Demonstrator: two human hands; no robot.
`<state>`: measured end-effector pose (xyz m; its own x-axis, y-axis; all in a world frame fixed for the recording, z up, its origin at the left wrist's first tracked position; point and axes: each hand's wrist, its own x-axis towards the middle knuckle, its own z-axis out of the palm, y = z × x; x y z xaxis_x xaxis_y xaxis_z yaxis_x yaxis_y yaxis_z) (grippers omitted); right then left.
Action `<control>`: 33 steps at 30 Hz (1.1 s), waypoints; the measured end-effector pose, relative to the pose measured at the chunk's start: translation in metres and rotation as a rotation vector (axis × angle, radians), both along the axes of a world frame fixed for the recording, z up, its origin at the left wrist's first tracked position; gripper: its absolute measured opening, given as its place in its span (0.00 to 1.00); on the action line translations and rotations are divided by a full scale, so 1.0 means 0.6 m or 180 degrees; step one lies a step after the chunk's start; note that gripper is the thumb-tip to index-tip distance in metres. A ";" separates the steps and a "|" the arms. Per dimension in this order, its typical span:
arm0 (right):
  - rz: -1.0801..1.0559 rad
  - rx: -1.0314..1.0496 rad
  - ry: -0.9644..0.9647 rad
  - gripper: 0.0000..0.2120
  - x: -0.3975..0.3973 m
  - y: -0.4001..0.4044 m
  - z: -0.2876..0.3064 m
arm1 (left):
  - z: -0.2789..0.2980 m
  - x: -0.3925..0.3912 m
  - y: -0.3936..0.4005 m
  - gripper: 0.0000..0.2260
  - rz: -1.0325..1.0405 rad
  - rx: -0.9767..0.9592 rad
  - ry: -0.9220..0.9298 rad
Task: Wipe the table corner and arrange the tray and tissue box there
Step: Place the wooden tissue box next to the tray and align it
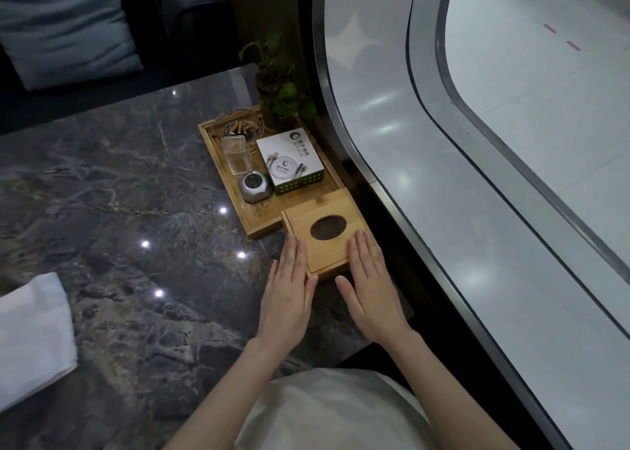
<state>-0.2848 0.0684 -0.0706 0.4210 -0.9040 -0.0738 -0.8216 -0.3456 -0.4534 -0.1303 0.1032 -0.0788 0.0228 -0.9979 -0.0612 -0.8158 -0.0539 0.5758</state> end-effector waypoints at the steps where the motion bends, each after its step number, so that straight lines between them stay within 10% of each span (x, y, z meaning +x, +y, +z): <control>1: -0.0011 0.0000 0.0014 0.34 0.000 -0.002 0.000 | 0.002 0.000 -0.003 0.25 -0.0014 0.0003 0.0043; 33: -0.0155 -0.0135 -0.0056 0.31 -0.006 -0.046 0.013 | 0.014 -0.027 -0.035 0.27 0.0052 -0.0115 0.0305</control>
<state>-0.2886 0.0411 -0.0627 0.3774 -0.9256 -0.0279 -0.8299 -0.3246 -0.4538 -0.1468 0.0825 -0.0705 0.0349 -0.9990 -0.0278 -0.7560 -0.0446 0.6531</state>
